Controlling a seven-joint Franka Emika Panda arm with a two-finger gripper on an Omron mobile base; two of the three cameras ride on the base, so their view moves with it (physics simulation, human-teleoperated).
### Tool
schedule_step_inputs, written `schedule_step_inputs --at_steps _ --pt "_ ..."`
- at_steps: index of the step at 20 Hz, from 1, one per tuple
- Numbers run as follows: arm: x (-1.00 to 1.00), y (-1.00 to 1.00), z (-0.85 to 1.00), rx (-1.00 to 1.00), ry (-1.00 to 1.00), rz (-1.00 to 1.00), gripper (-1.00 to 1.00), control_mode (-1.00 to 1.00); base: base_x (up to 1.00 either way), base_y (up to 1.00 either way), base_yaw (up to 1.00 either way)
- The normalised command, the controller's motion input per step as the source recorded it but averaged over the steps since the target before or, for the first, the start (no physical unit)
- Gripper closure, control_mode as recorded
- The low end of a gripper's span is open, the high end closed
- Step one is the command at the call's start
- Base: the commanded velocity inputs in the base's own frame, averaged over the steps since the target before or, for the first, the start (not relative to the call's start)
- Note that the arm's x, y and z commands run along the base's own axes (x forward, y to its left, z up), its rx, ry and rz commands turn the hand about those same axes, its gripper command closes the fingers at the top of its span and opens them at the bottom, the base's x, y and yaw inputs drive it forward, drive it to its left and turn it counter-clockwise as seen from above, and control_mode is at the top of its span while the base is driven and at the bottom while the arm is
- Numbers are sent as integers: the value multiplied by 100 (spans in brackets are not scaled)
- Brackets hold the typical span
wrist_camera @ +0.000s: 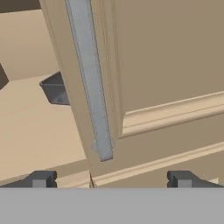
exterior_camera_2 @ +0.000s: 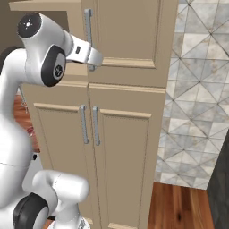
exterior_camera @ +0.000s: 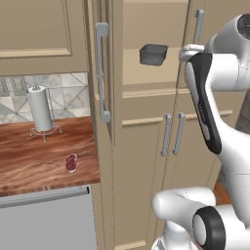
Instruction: Retrieve the tupperware from the cabinet, then place the raw meat into the tupperware to avoid contamination.
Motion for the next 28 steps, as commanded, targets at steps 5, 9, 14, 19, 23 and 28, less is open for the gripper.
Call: schedule_step_inputs --at_steps 5,9,14,19,23,28 --pt "58 0 -14 0 0 1 -100 -100 0 0 0" --pt "62 -1 -12 0 0 1 -100 -100 0 0 0" --pt "57 -4 -11 1 0 1 -100 -100 0 0 0" --pt "43 0 -4 1 0 4 100 -100 0 0 0" --pt "35 1 -3 0 0 3 100 -100 0 0 0" --pt "21 0 -3 1 0 4 100 -100 0 0 0"
